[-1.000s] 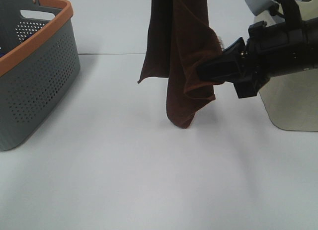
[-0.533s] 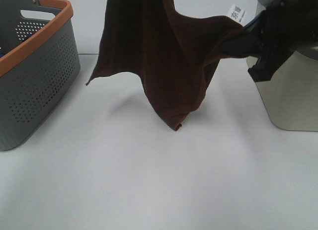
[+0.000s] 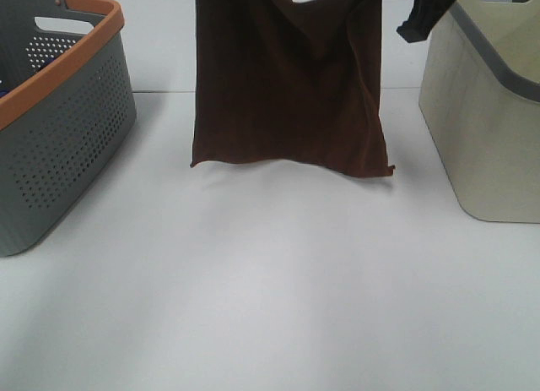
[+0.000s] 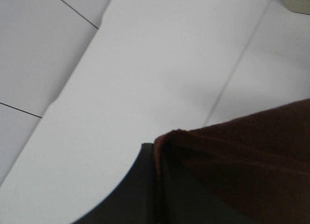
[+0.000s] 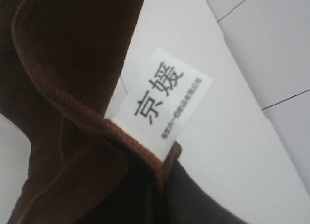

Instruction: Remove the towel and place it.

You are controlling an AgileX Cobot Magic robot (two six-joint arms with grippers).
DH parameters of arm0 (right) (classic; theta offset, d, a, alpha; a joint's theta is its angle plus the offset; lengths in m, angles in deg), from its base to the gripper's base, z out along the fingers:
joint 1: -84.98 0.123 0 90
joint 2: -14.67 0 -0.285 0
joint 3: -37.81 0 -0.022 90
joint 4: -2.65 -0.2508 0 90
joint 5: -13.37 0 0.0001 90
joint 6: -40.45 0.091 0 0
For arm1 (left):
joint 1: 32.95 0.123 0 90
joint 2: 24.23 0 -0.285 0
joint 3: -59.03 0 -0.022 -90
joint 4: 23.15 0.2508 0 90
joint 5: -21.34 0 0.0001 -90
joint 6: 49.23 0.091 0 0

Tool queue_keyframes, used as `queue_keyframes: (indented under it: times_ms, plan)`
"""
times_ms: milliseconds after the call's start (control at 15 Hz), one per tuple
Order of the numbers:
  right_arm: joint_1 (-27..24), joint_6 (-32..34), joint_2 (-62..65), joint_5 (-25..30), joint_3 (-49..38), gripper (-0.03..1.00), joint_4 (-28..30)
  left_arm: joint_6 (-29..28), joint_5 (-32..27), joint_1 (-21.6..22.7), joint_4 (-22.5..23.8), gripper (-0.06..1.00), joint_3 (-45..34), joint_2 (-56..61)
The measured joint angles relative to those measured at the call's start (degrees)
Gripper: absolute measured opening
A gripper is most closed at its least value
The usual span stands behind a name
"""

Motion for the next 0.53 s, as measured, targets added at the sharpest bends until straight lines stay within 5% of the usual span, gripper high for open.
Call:
queue_keyframes:
  times_ms: [267,533]
  plan:
    - [0.0,-3.6,-10.0,-5.4,14.0,0.02,0.1,-0.3,16.4,3.0,0.5,0.0,0.0,-4.9]
    - [-0.3,-4.0,-18.2,-8.3,22.2,0.02,0.2,-0.3,21.0,3.5,2.9,0.0,0.0,-8.6]
